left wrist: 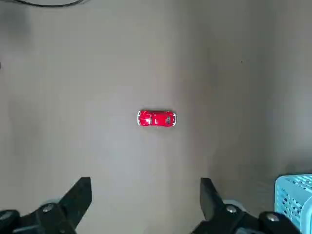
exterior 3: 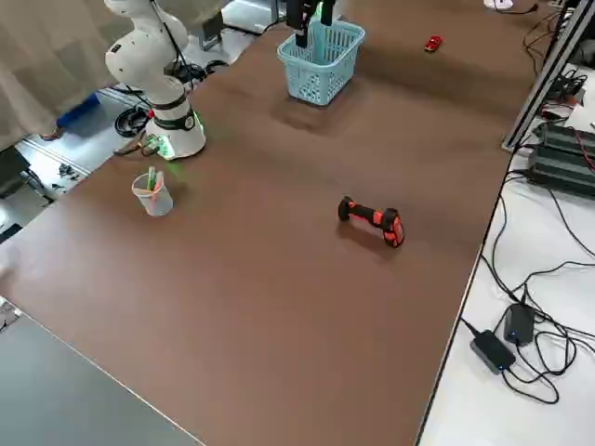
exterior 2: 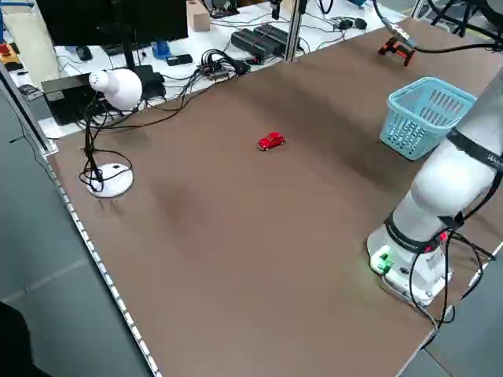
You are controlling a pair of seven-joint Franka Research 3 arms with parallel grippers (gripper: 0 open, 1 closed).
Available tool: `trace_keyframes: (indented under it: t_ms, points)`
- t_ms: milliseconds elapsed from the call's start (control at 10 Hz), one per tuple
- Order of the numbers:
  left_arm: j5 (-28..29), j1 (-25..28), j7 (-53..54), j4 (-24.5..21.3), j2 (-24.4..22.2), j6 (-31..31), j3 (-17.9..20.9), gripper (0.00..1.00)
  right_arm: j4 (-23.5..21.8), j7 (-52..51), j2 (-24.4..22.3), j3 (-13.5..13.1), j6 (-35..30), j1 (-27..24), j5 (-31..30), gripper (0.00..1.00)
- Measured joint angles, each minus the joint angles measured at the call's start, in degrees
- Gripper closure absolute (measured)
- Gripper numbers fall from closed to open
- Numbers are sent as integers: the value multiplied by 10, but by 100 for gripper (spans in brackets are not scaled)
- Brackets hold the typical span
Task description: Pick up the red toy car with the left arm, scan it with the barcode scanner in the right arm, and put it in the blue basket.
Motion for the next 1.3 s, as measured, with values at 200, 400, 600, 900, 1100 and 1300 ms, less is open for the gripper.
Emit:
trace_keyframes:
  t_ms: [200,400,600,900,1100,1300]
  points:
    - [0,0,0,0,0,1,0,2,0,0,0,0,0,0,0,0]
    - [0,0,0,-1,0,2,0,1,0,0,0,0,0,0,0,0]
    - [0,1,-6,-3,3,2,1,1,0,0,0,0,0,0,0,0]
    - [0,1,-48,-6,5,2,2,2,-2,0,1,0,0,0,0,0]
    - [0,1,-50,-22,7,4,2,2,-8,0,10,0,9,1,0,0]
    - [0,1,-48,-61,9,35,2,2,-16,0,42,0,46,3,0,0]
